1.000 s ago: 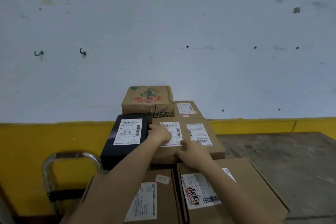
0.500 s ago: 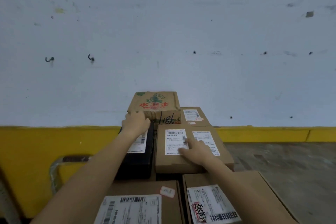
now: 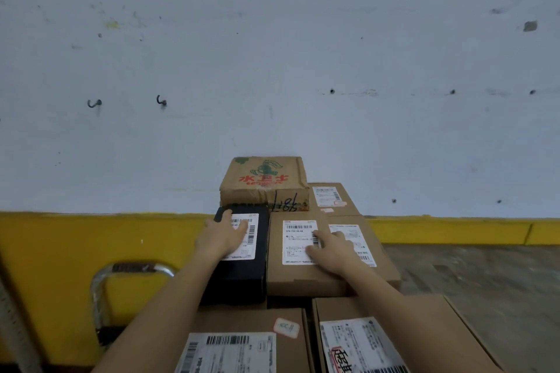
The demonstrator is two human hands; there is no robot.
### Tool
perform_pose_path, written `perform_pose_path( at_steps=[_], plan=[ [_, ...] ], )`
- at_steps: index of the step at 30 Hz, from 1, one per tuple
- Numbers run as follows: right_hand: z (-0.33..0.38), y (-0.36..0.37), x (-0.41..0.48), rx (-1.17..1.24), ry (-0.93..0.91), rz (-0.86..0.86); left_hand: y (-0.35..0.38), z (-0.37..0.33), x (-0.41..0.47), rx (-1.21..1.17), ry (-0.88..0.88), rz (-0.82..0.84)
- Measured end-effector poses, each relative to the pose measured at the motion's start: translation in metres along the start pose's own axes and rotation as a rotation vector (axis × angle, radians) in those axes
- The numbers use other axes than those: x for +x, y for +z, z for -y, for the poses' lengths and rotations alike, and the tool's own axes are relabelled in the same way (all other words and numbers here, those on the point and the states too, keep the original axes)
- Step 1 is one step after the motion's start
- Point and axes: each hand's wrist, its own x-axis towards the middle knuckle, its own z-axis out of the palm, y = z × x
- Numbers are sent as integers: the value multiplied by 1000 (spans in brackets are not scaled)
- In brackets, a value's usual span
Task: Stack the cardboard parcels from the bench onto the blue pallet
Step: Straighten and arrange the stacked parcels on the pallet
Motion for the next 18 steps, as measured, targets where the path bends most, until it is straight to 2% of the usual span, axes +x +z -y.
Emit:
perform_pose_path(
  at_steps=[8,18],
  plan=[
    [-3,9,-1,24,1,-45,8,5,1,27,-4,-63],
    [2,16,3,12,18,-42,10,5,5,29,-14,-56]
  ],
)
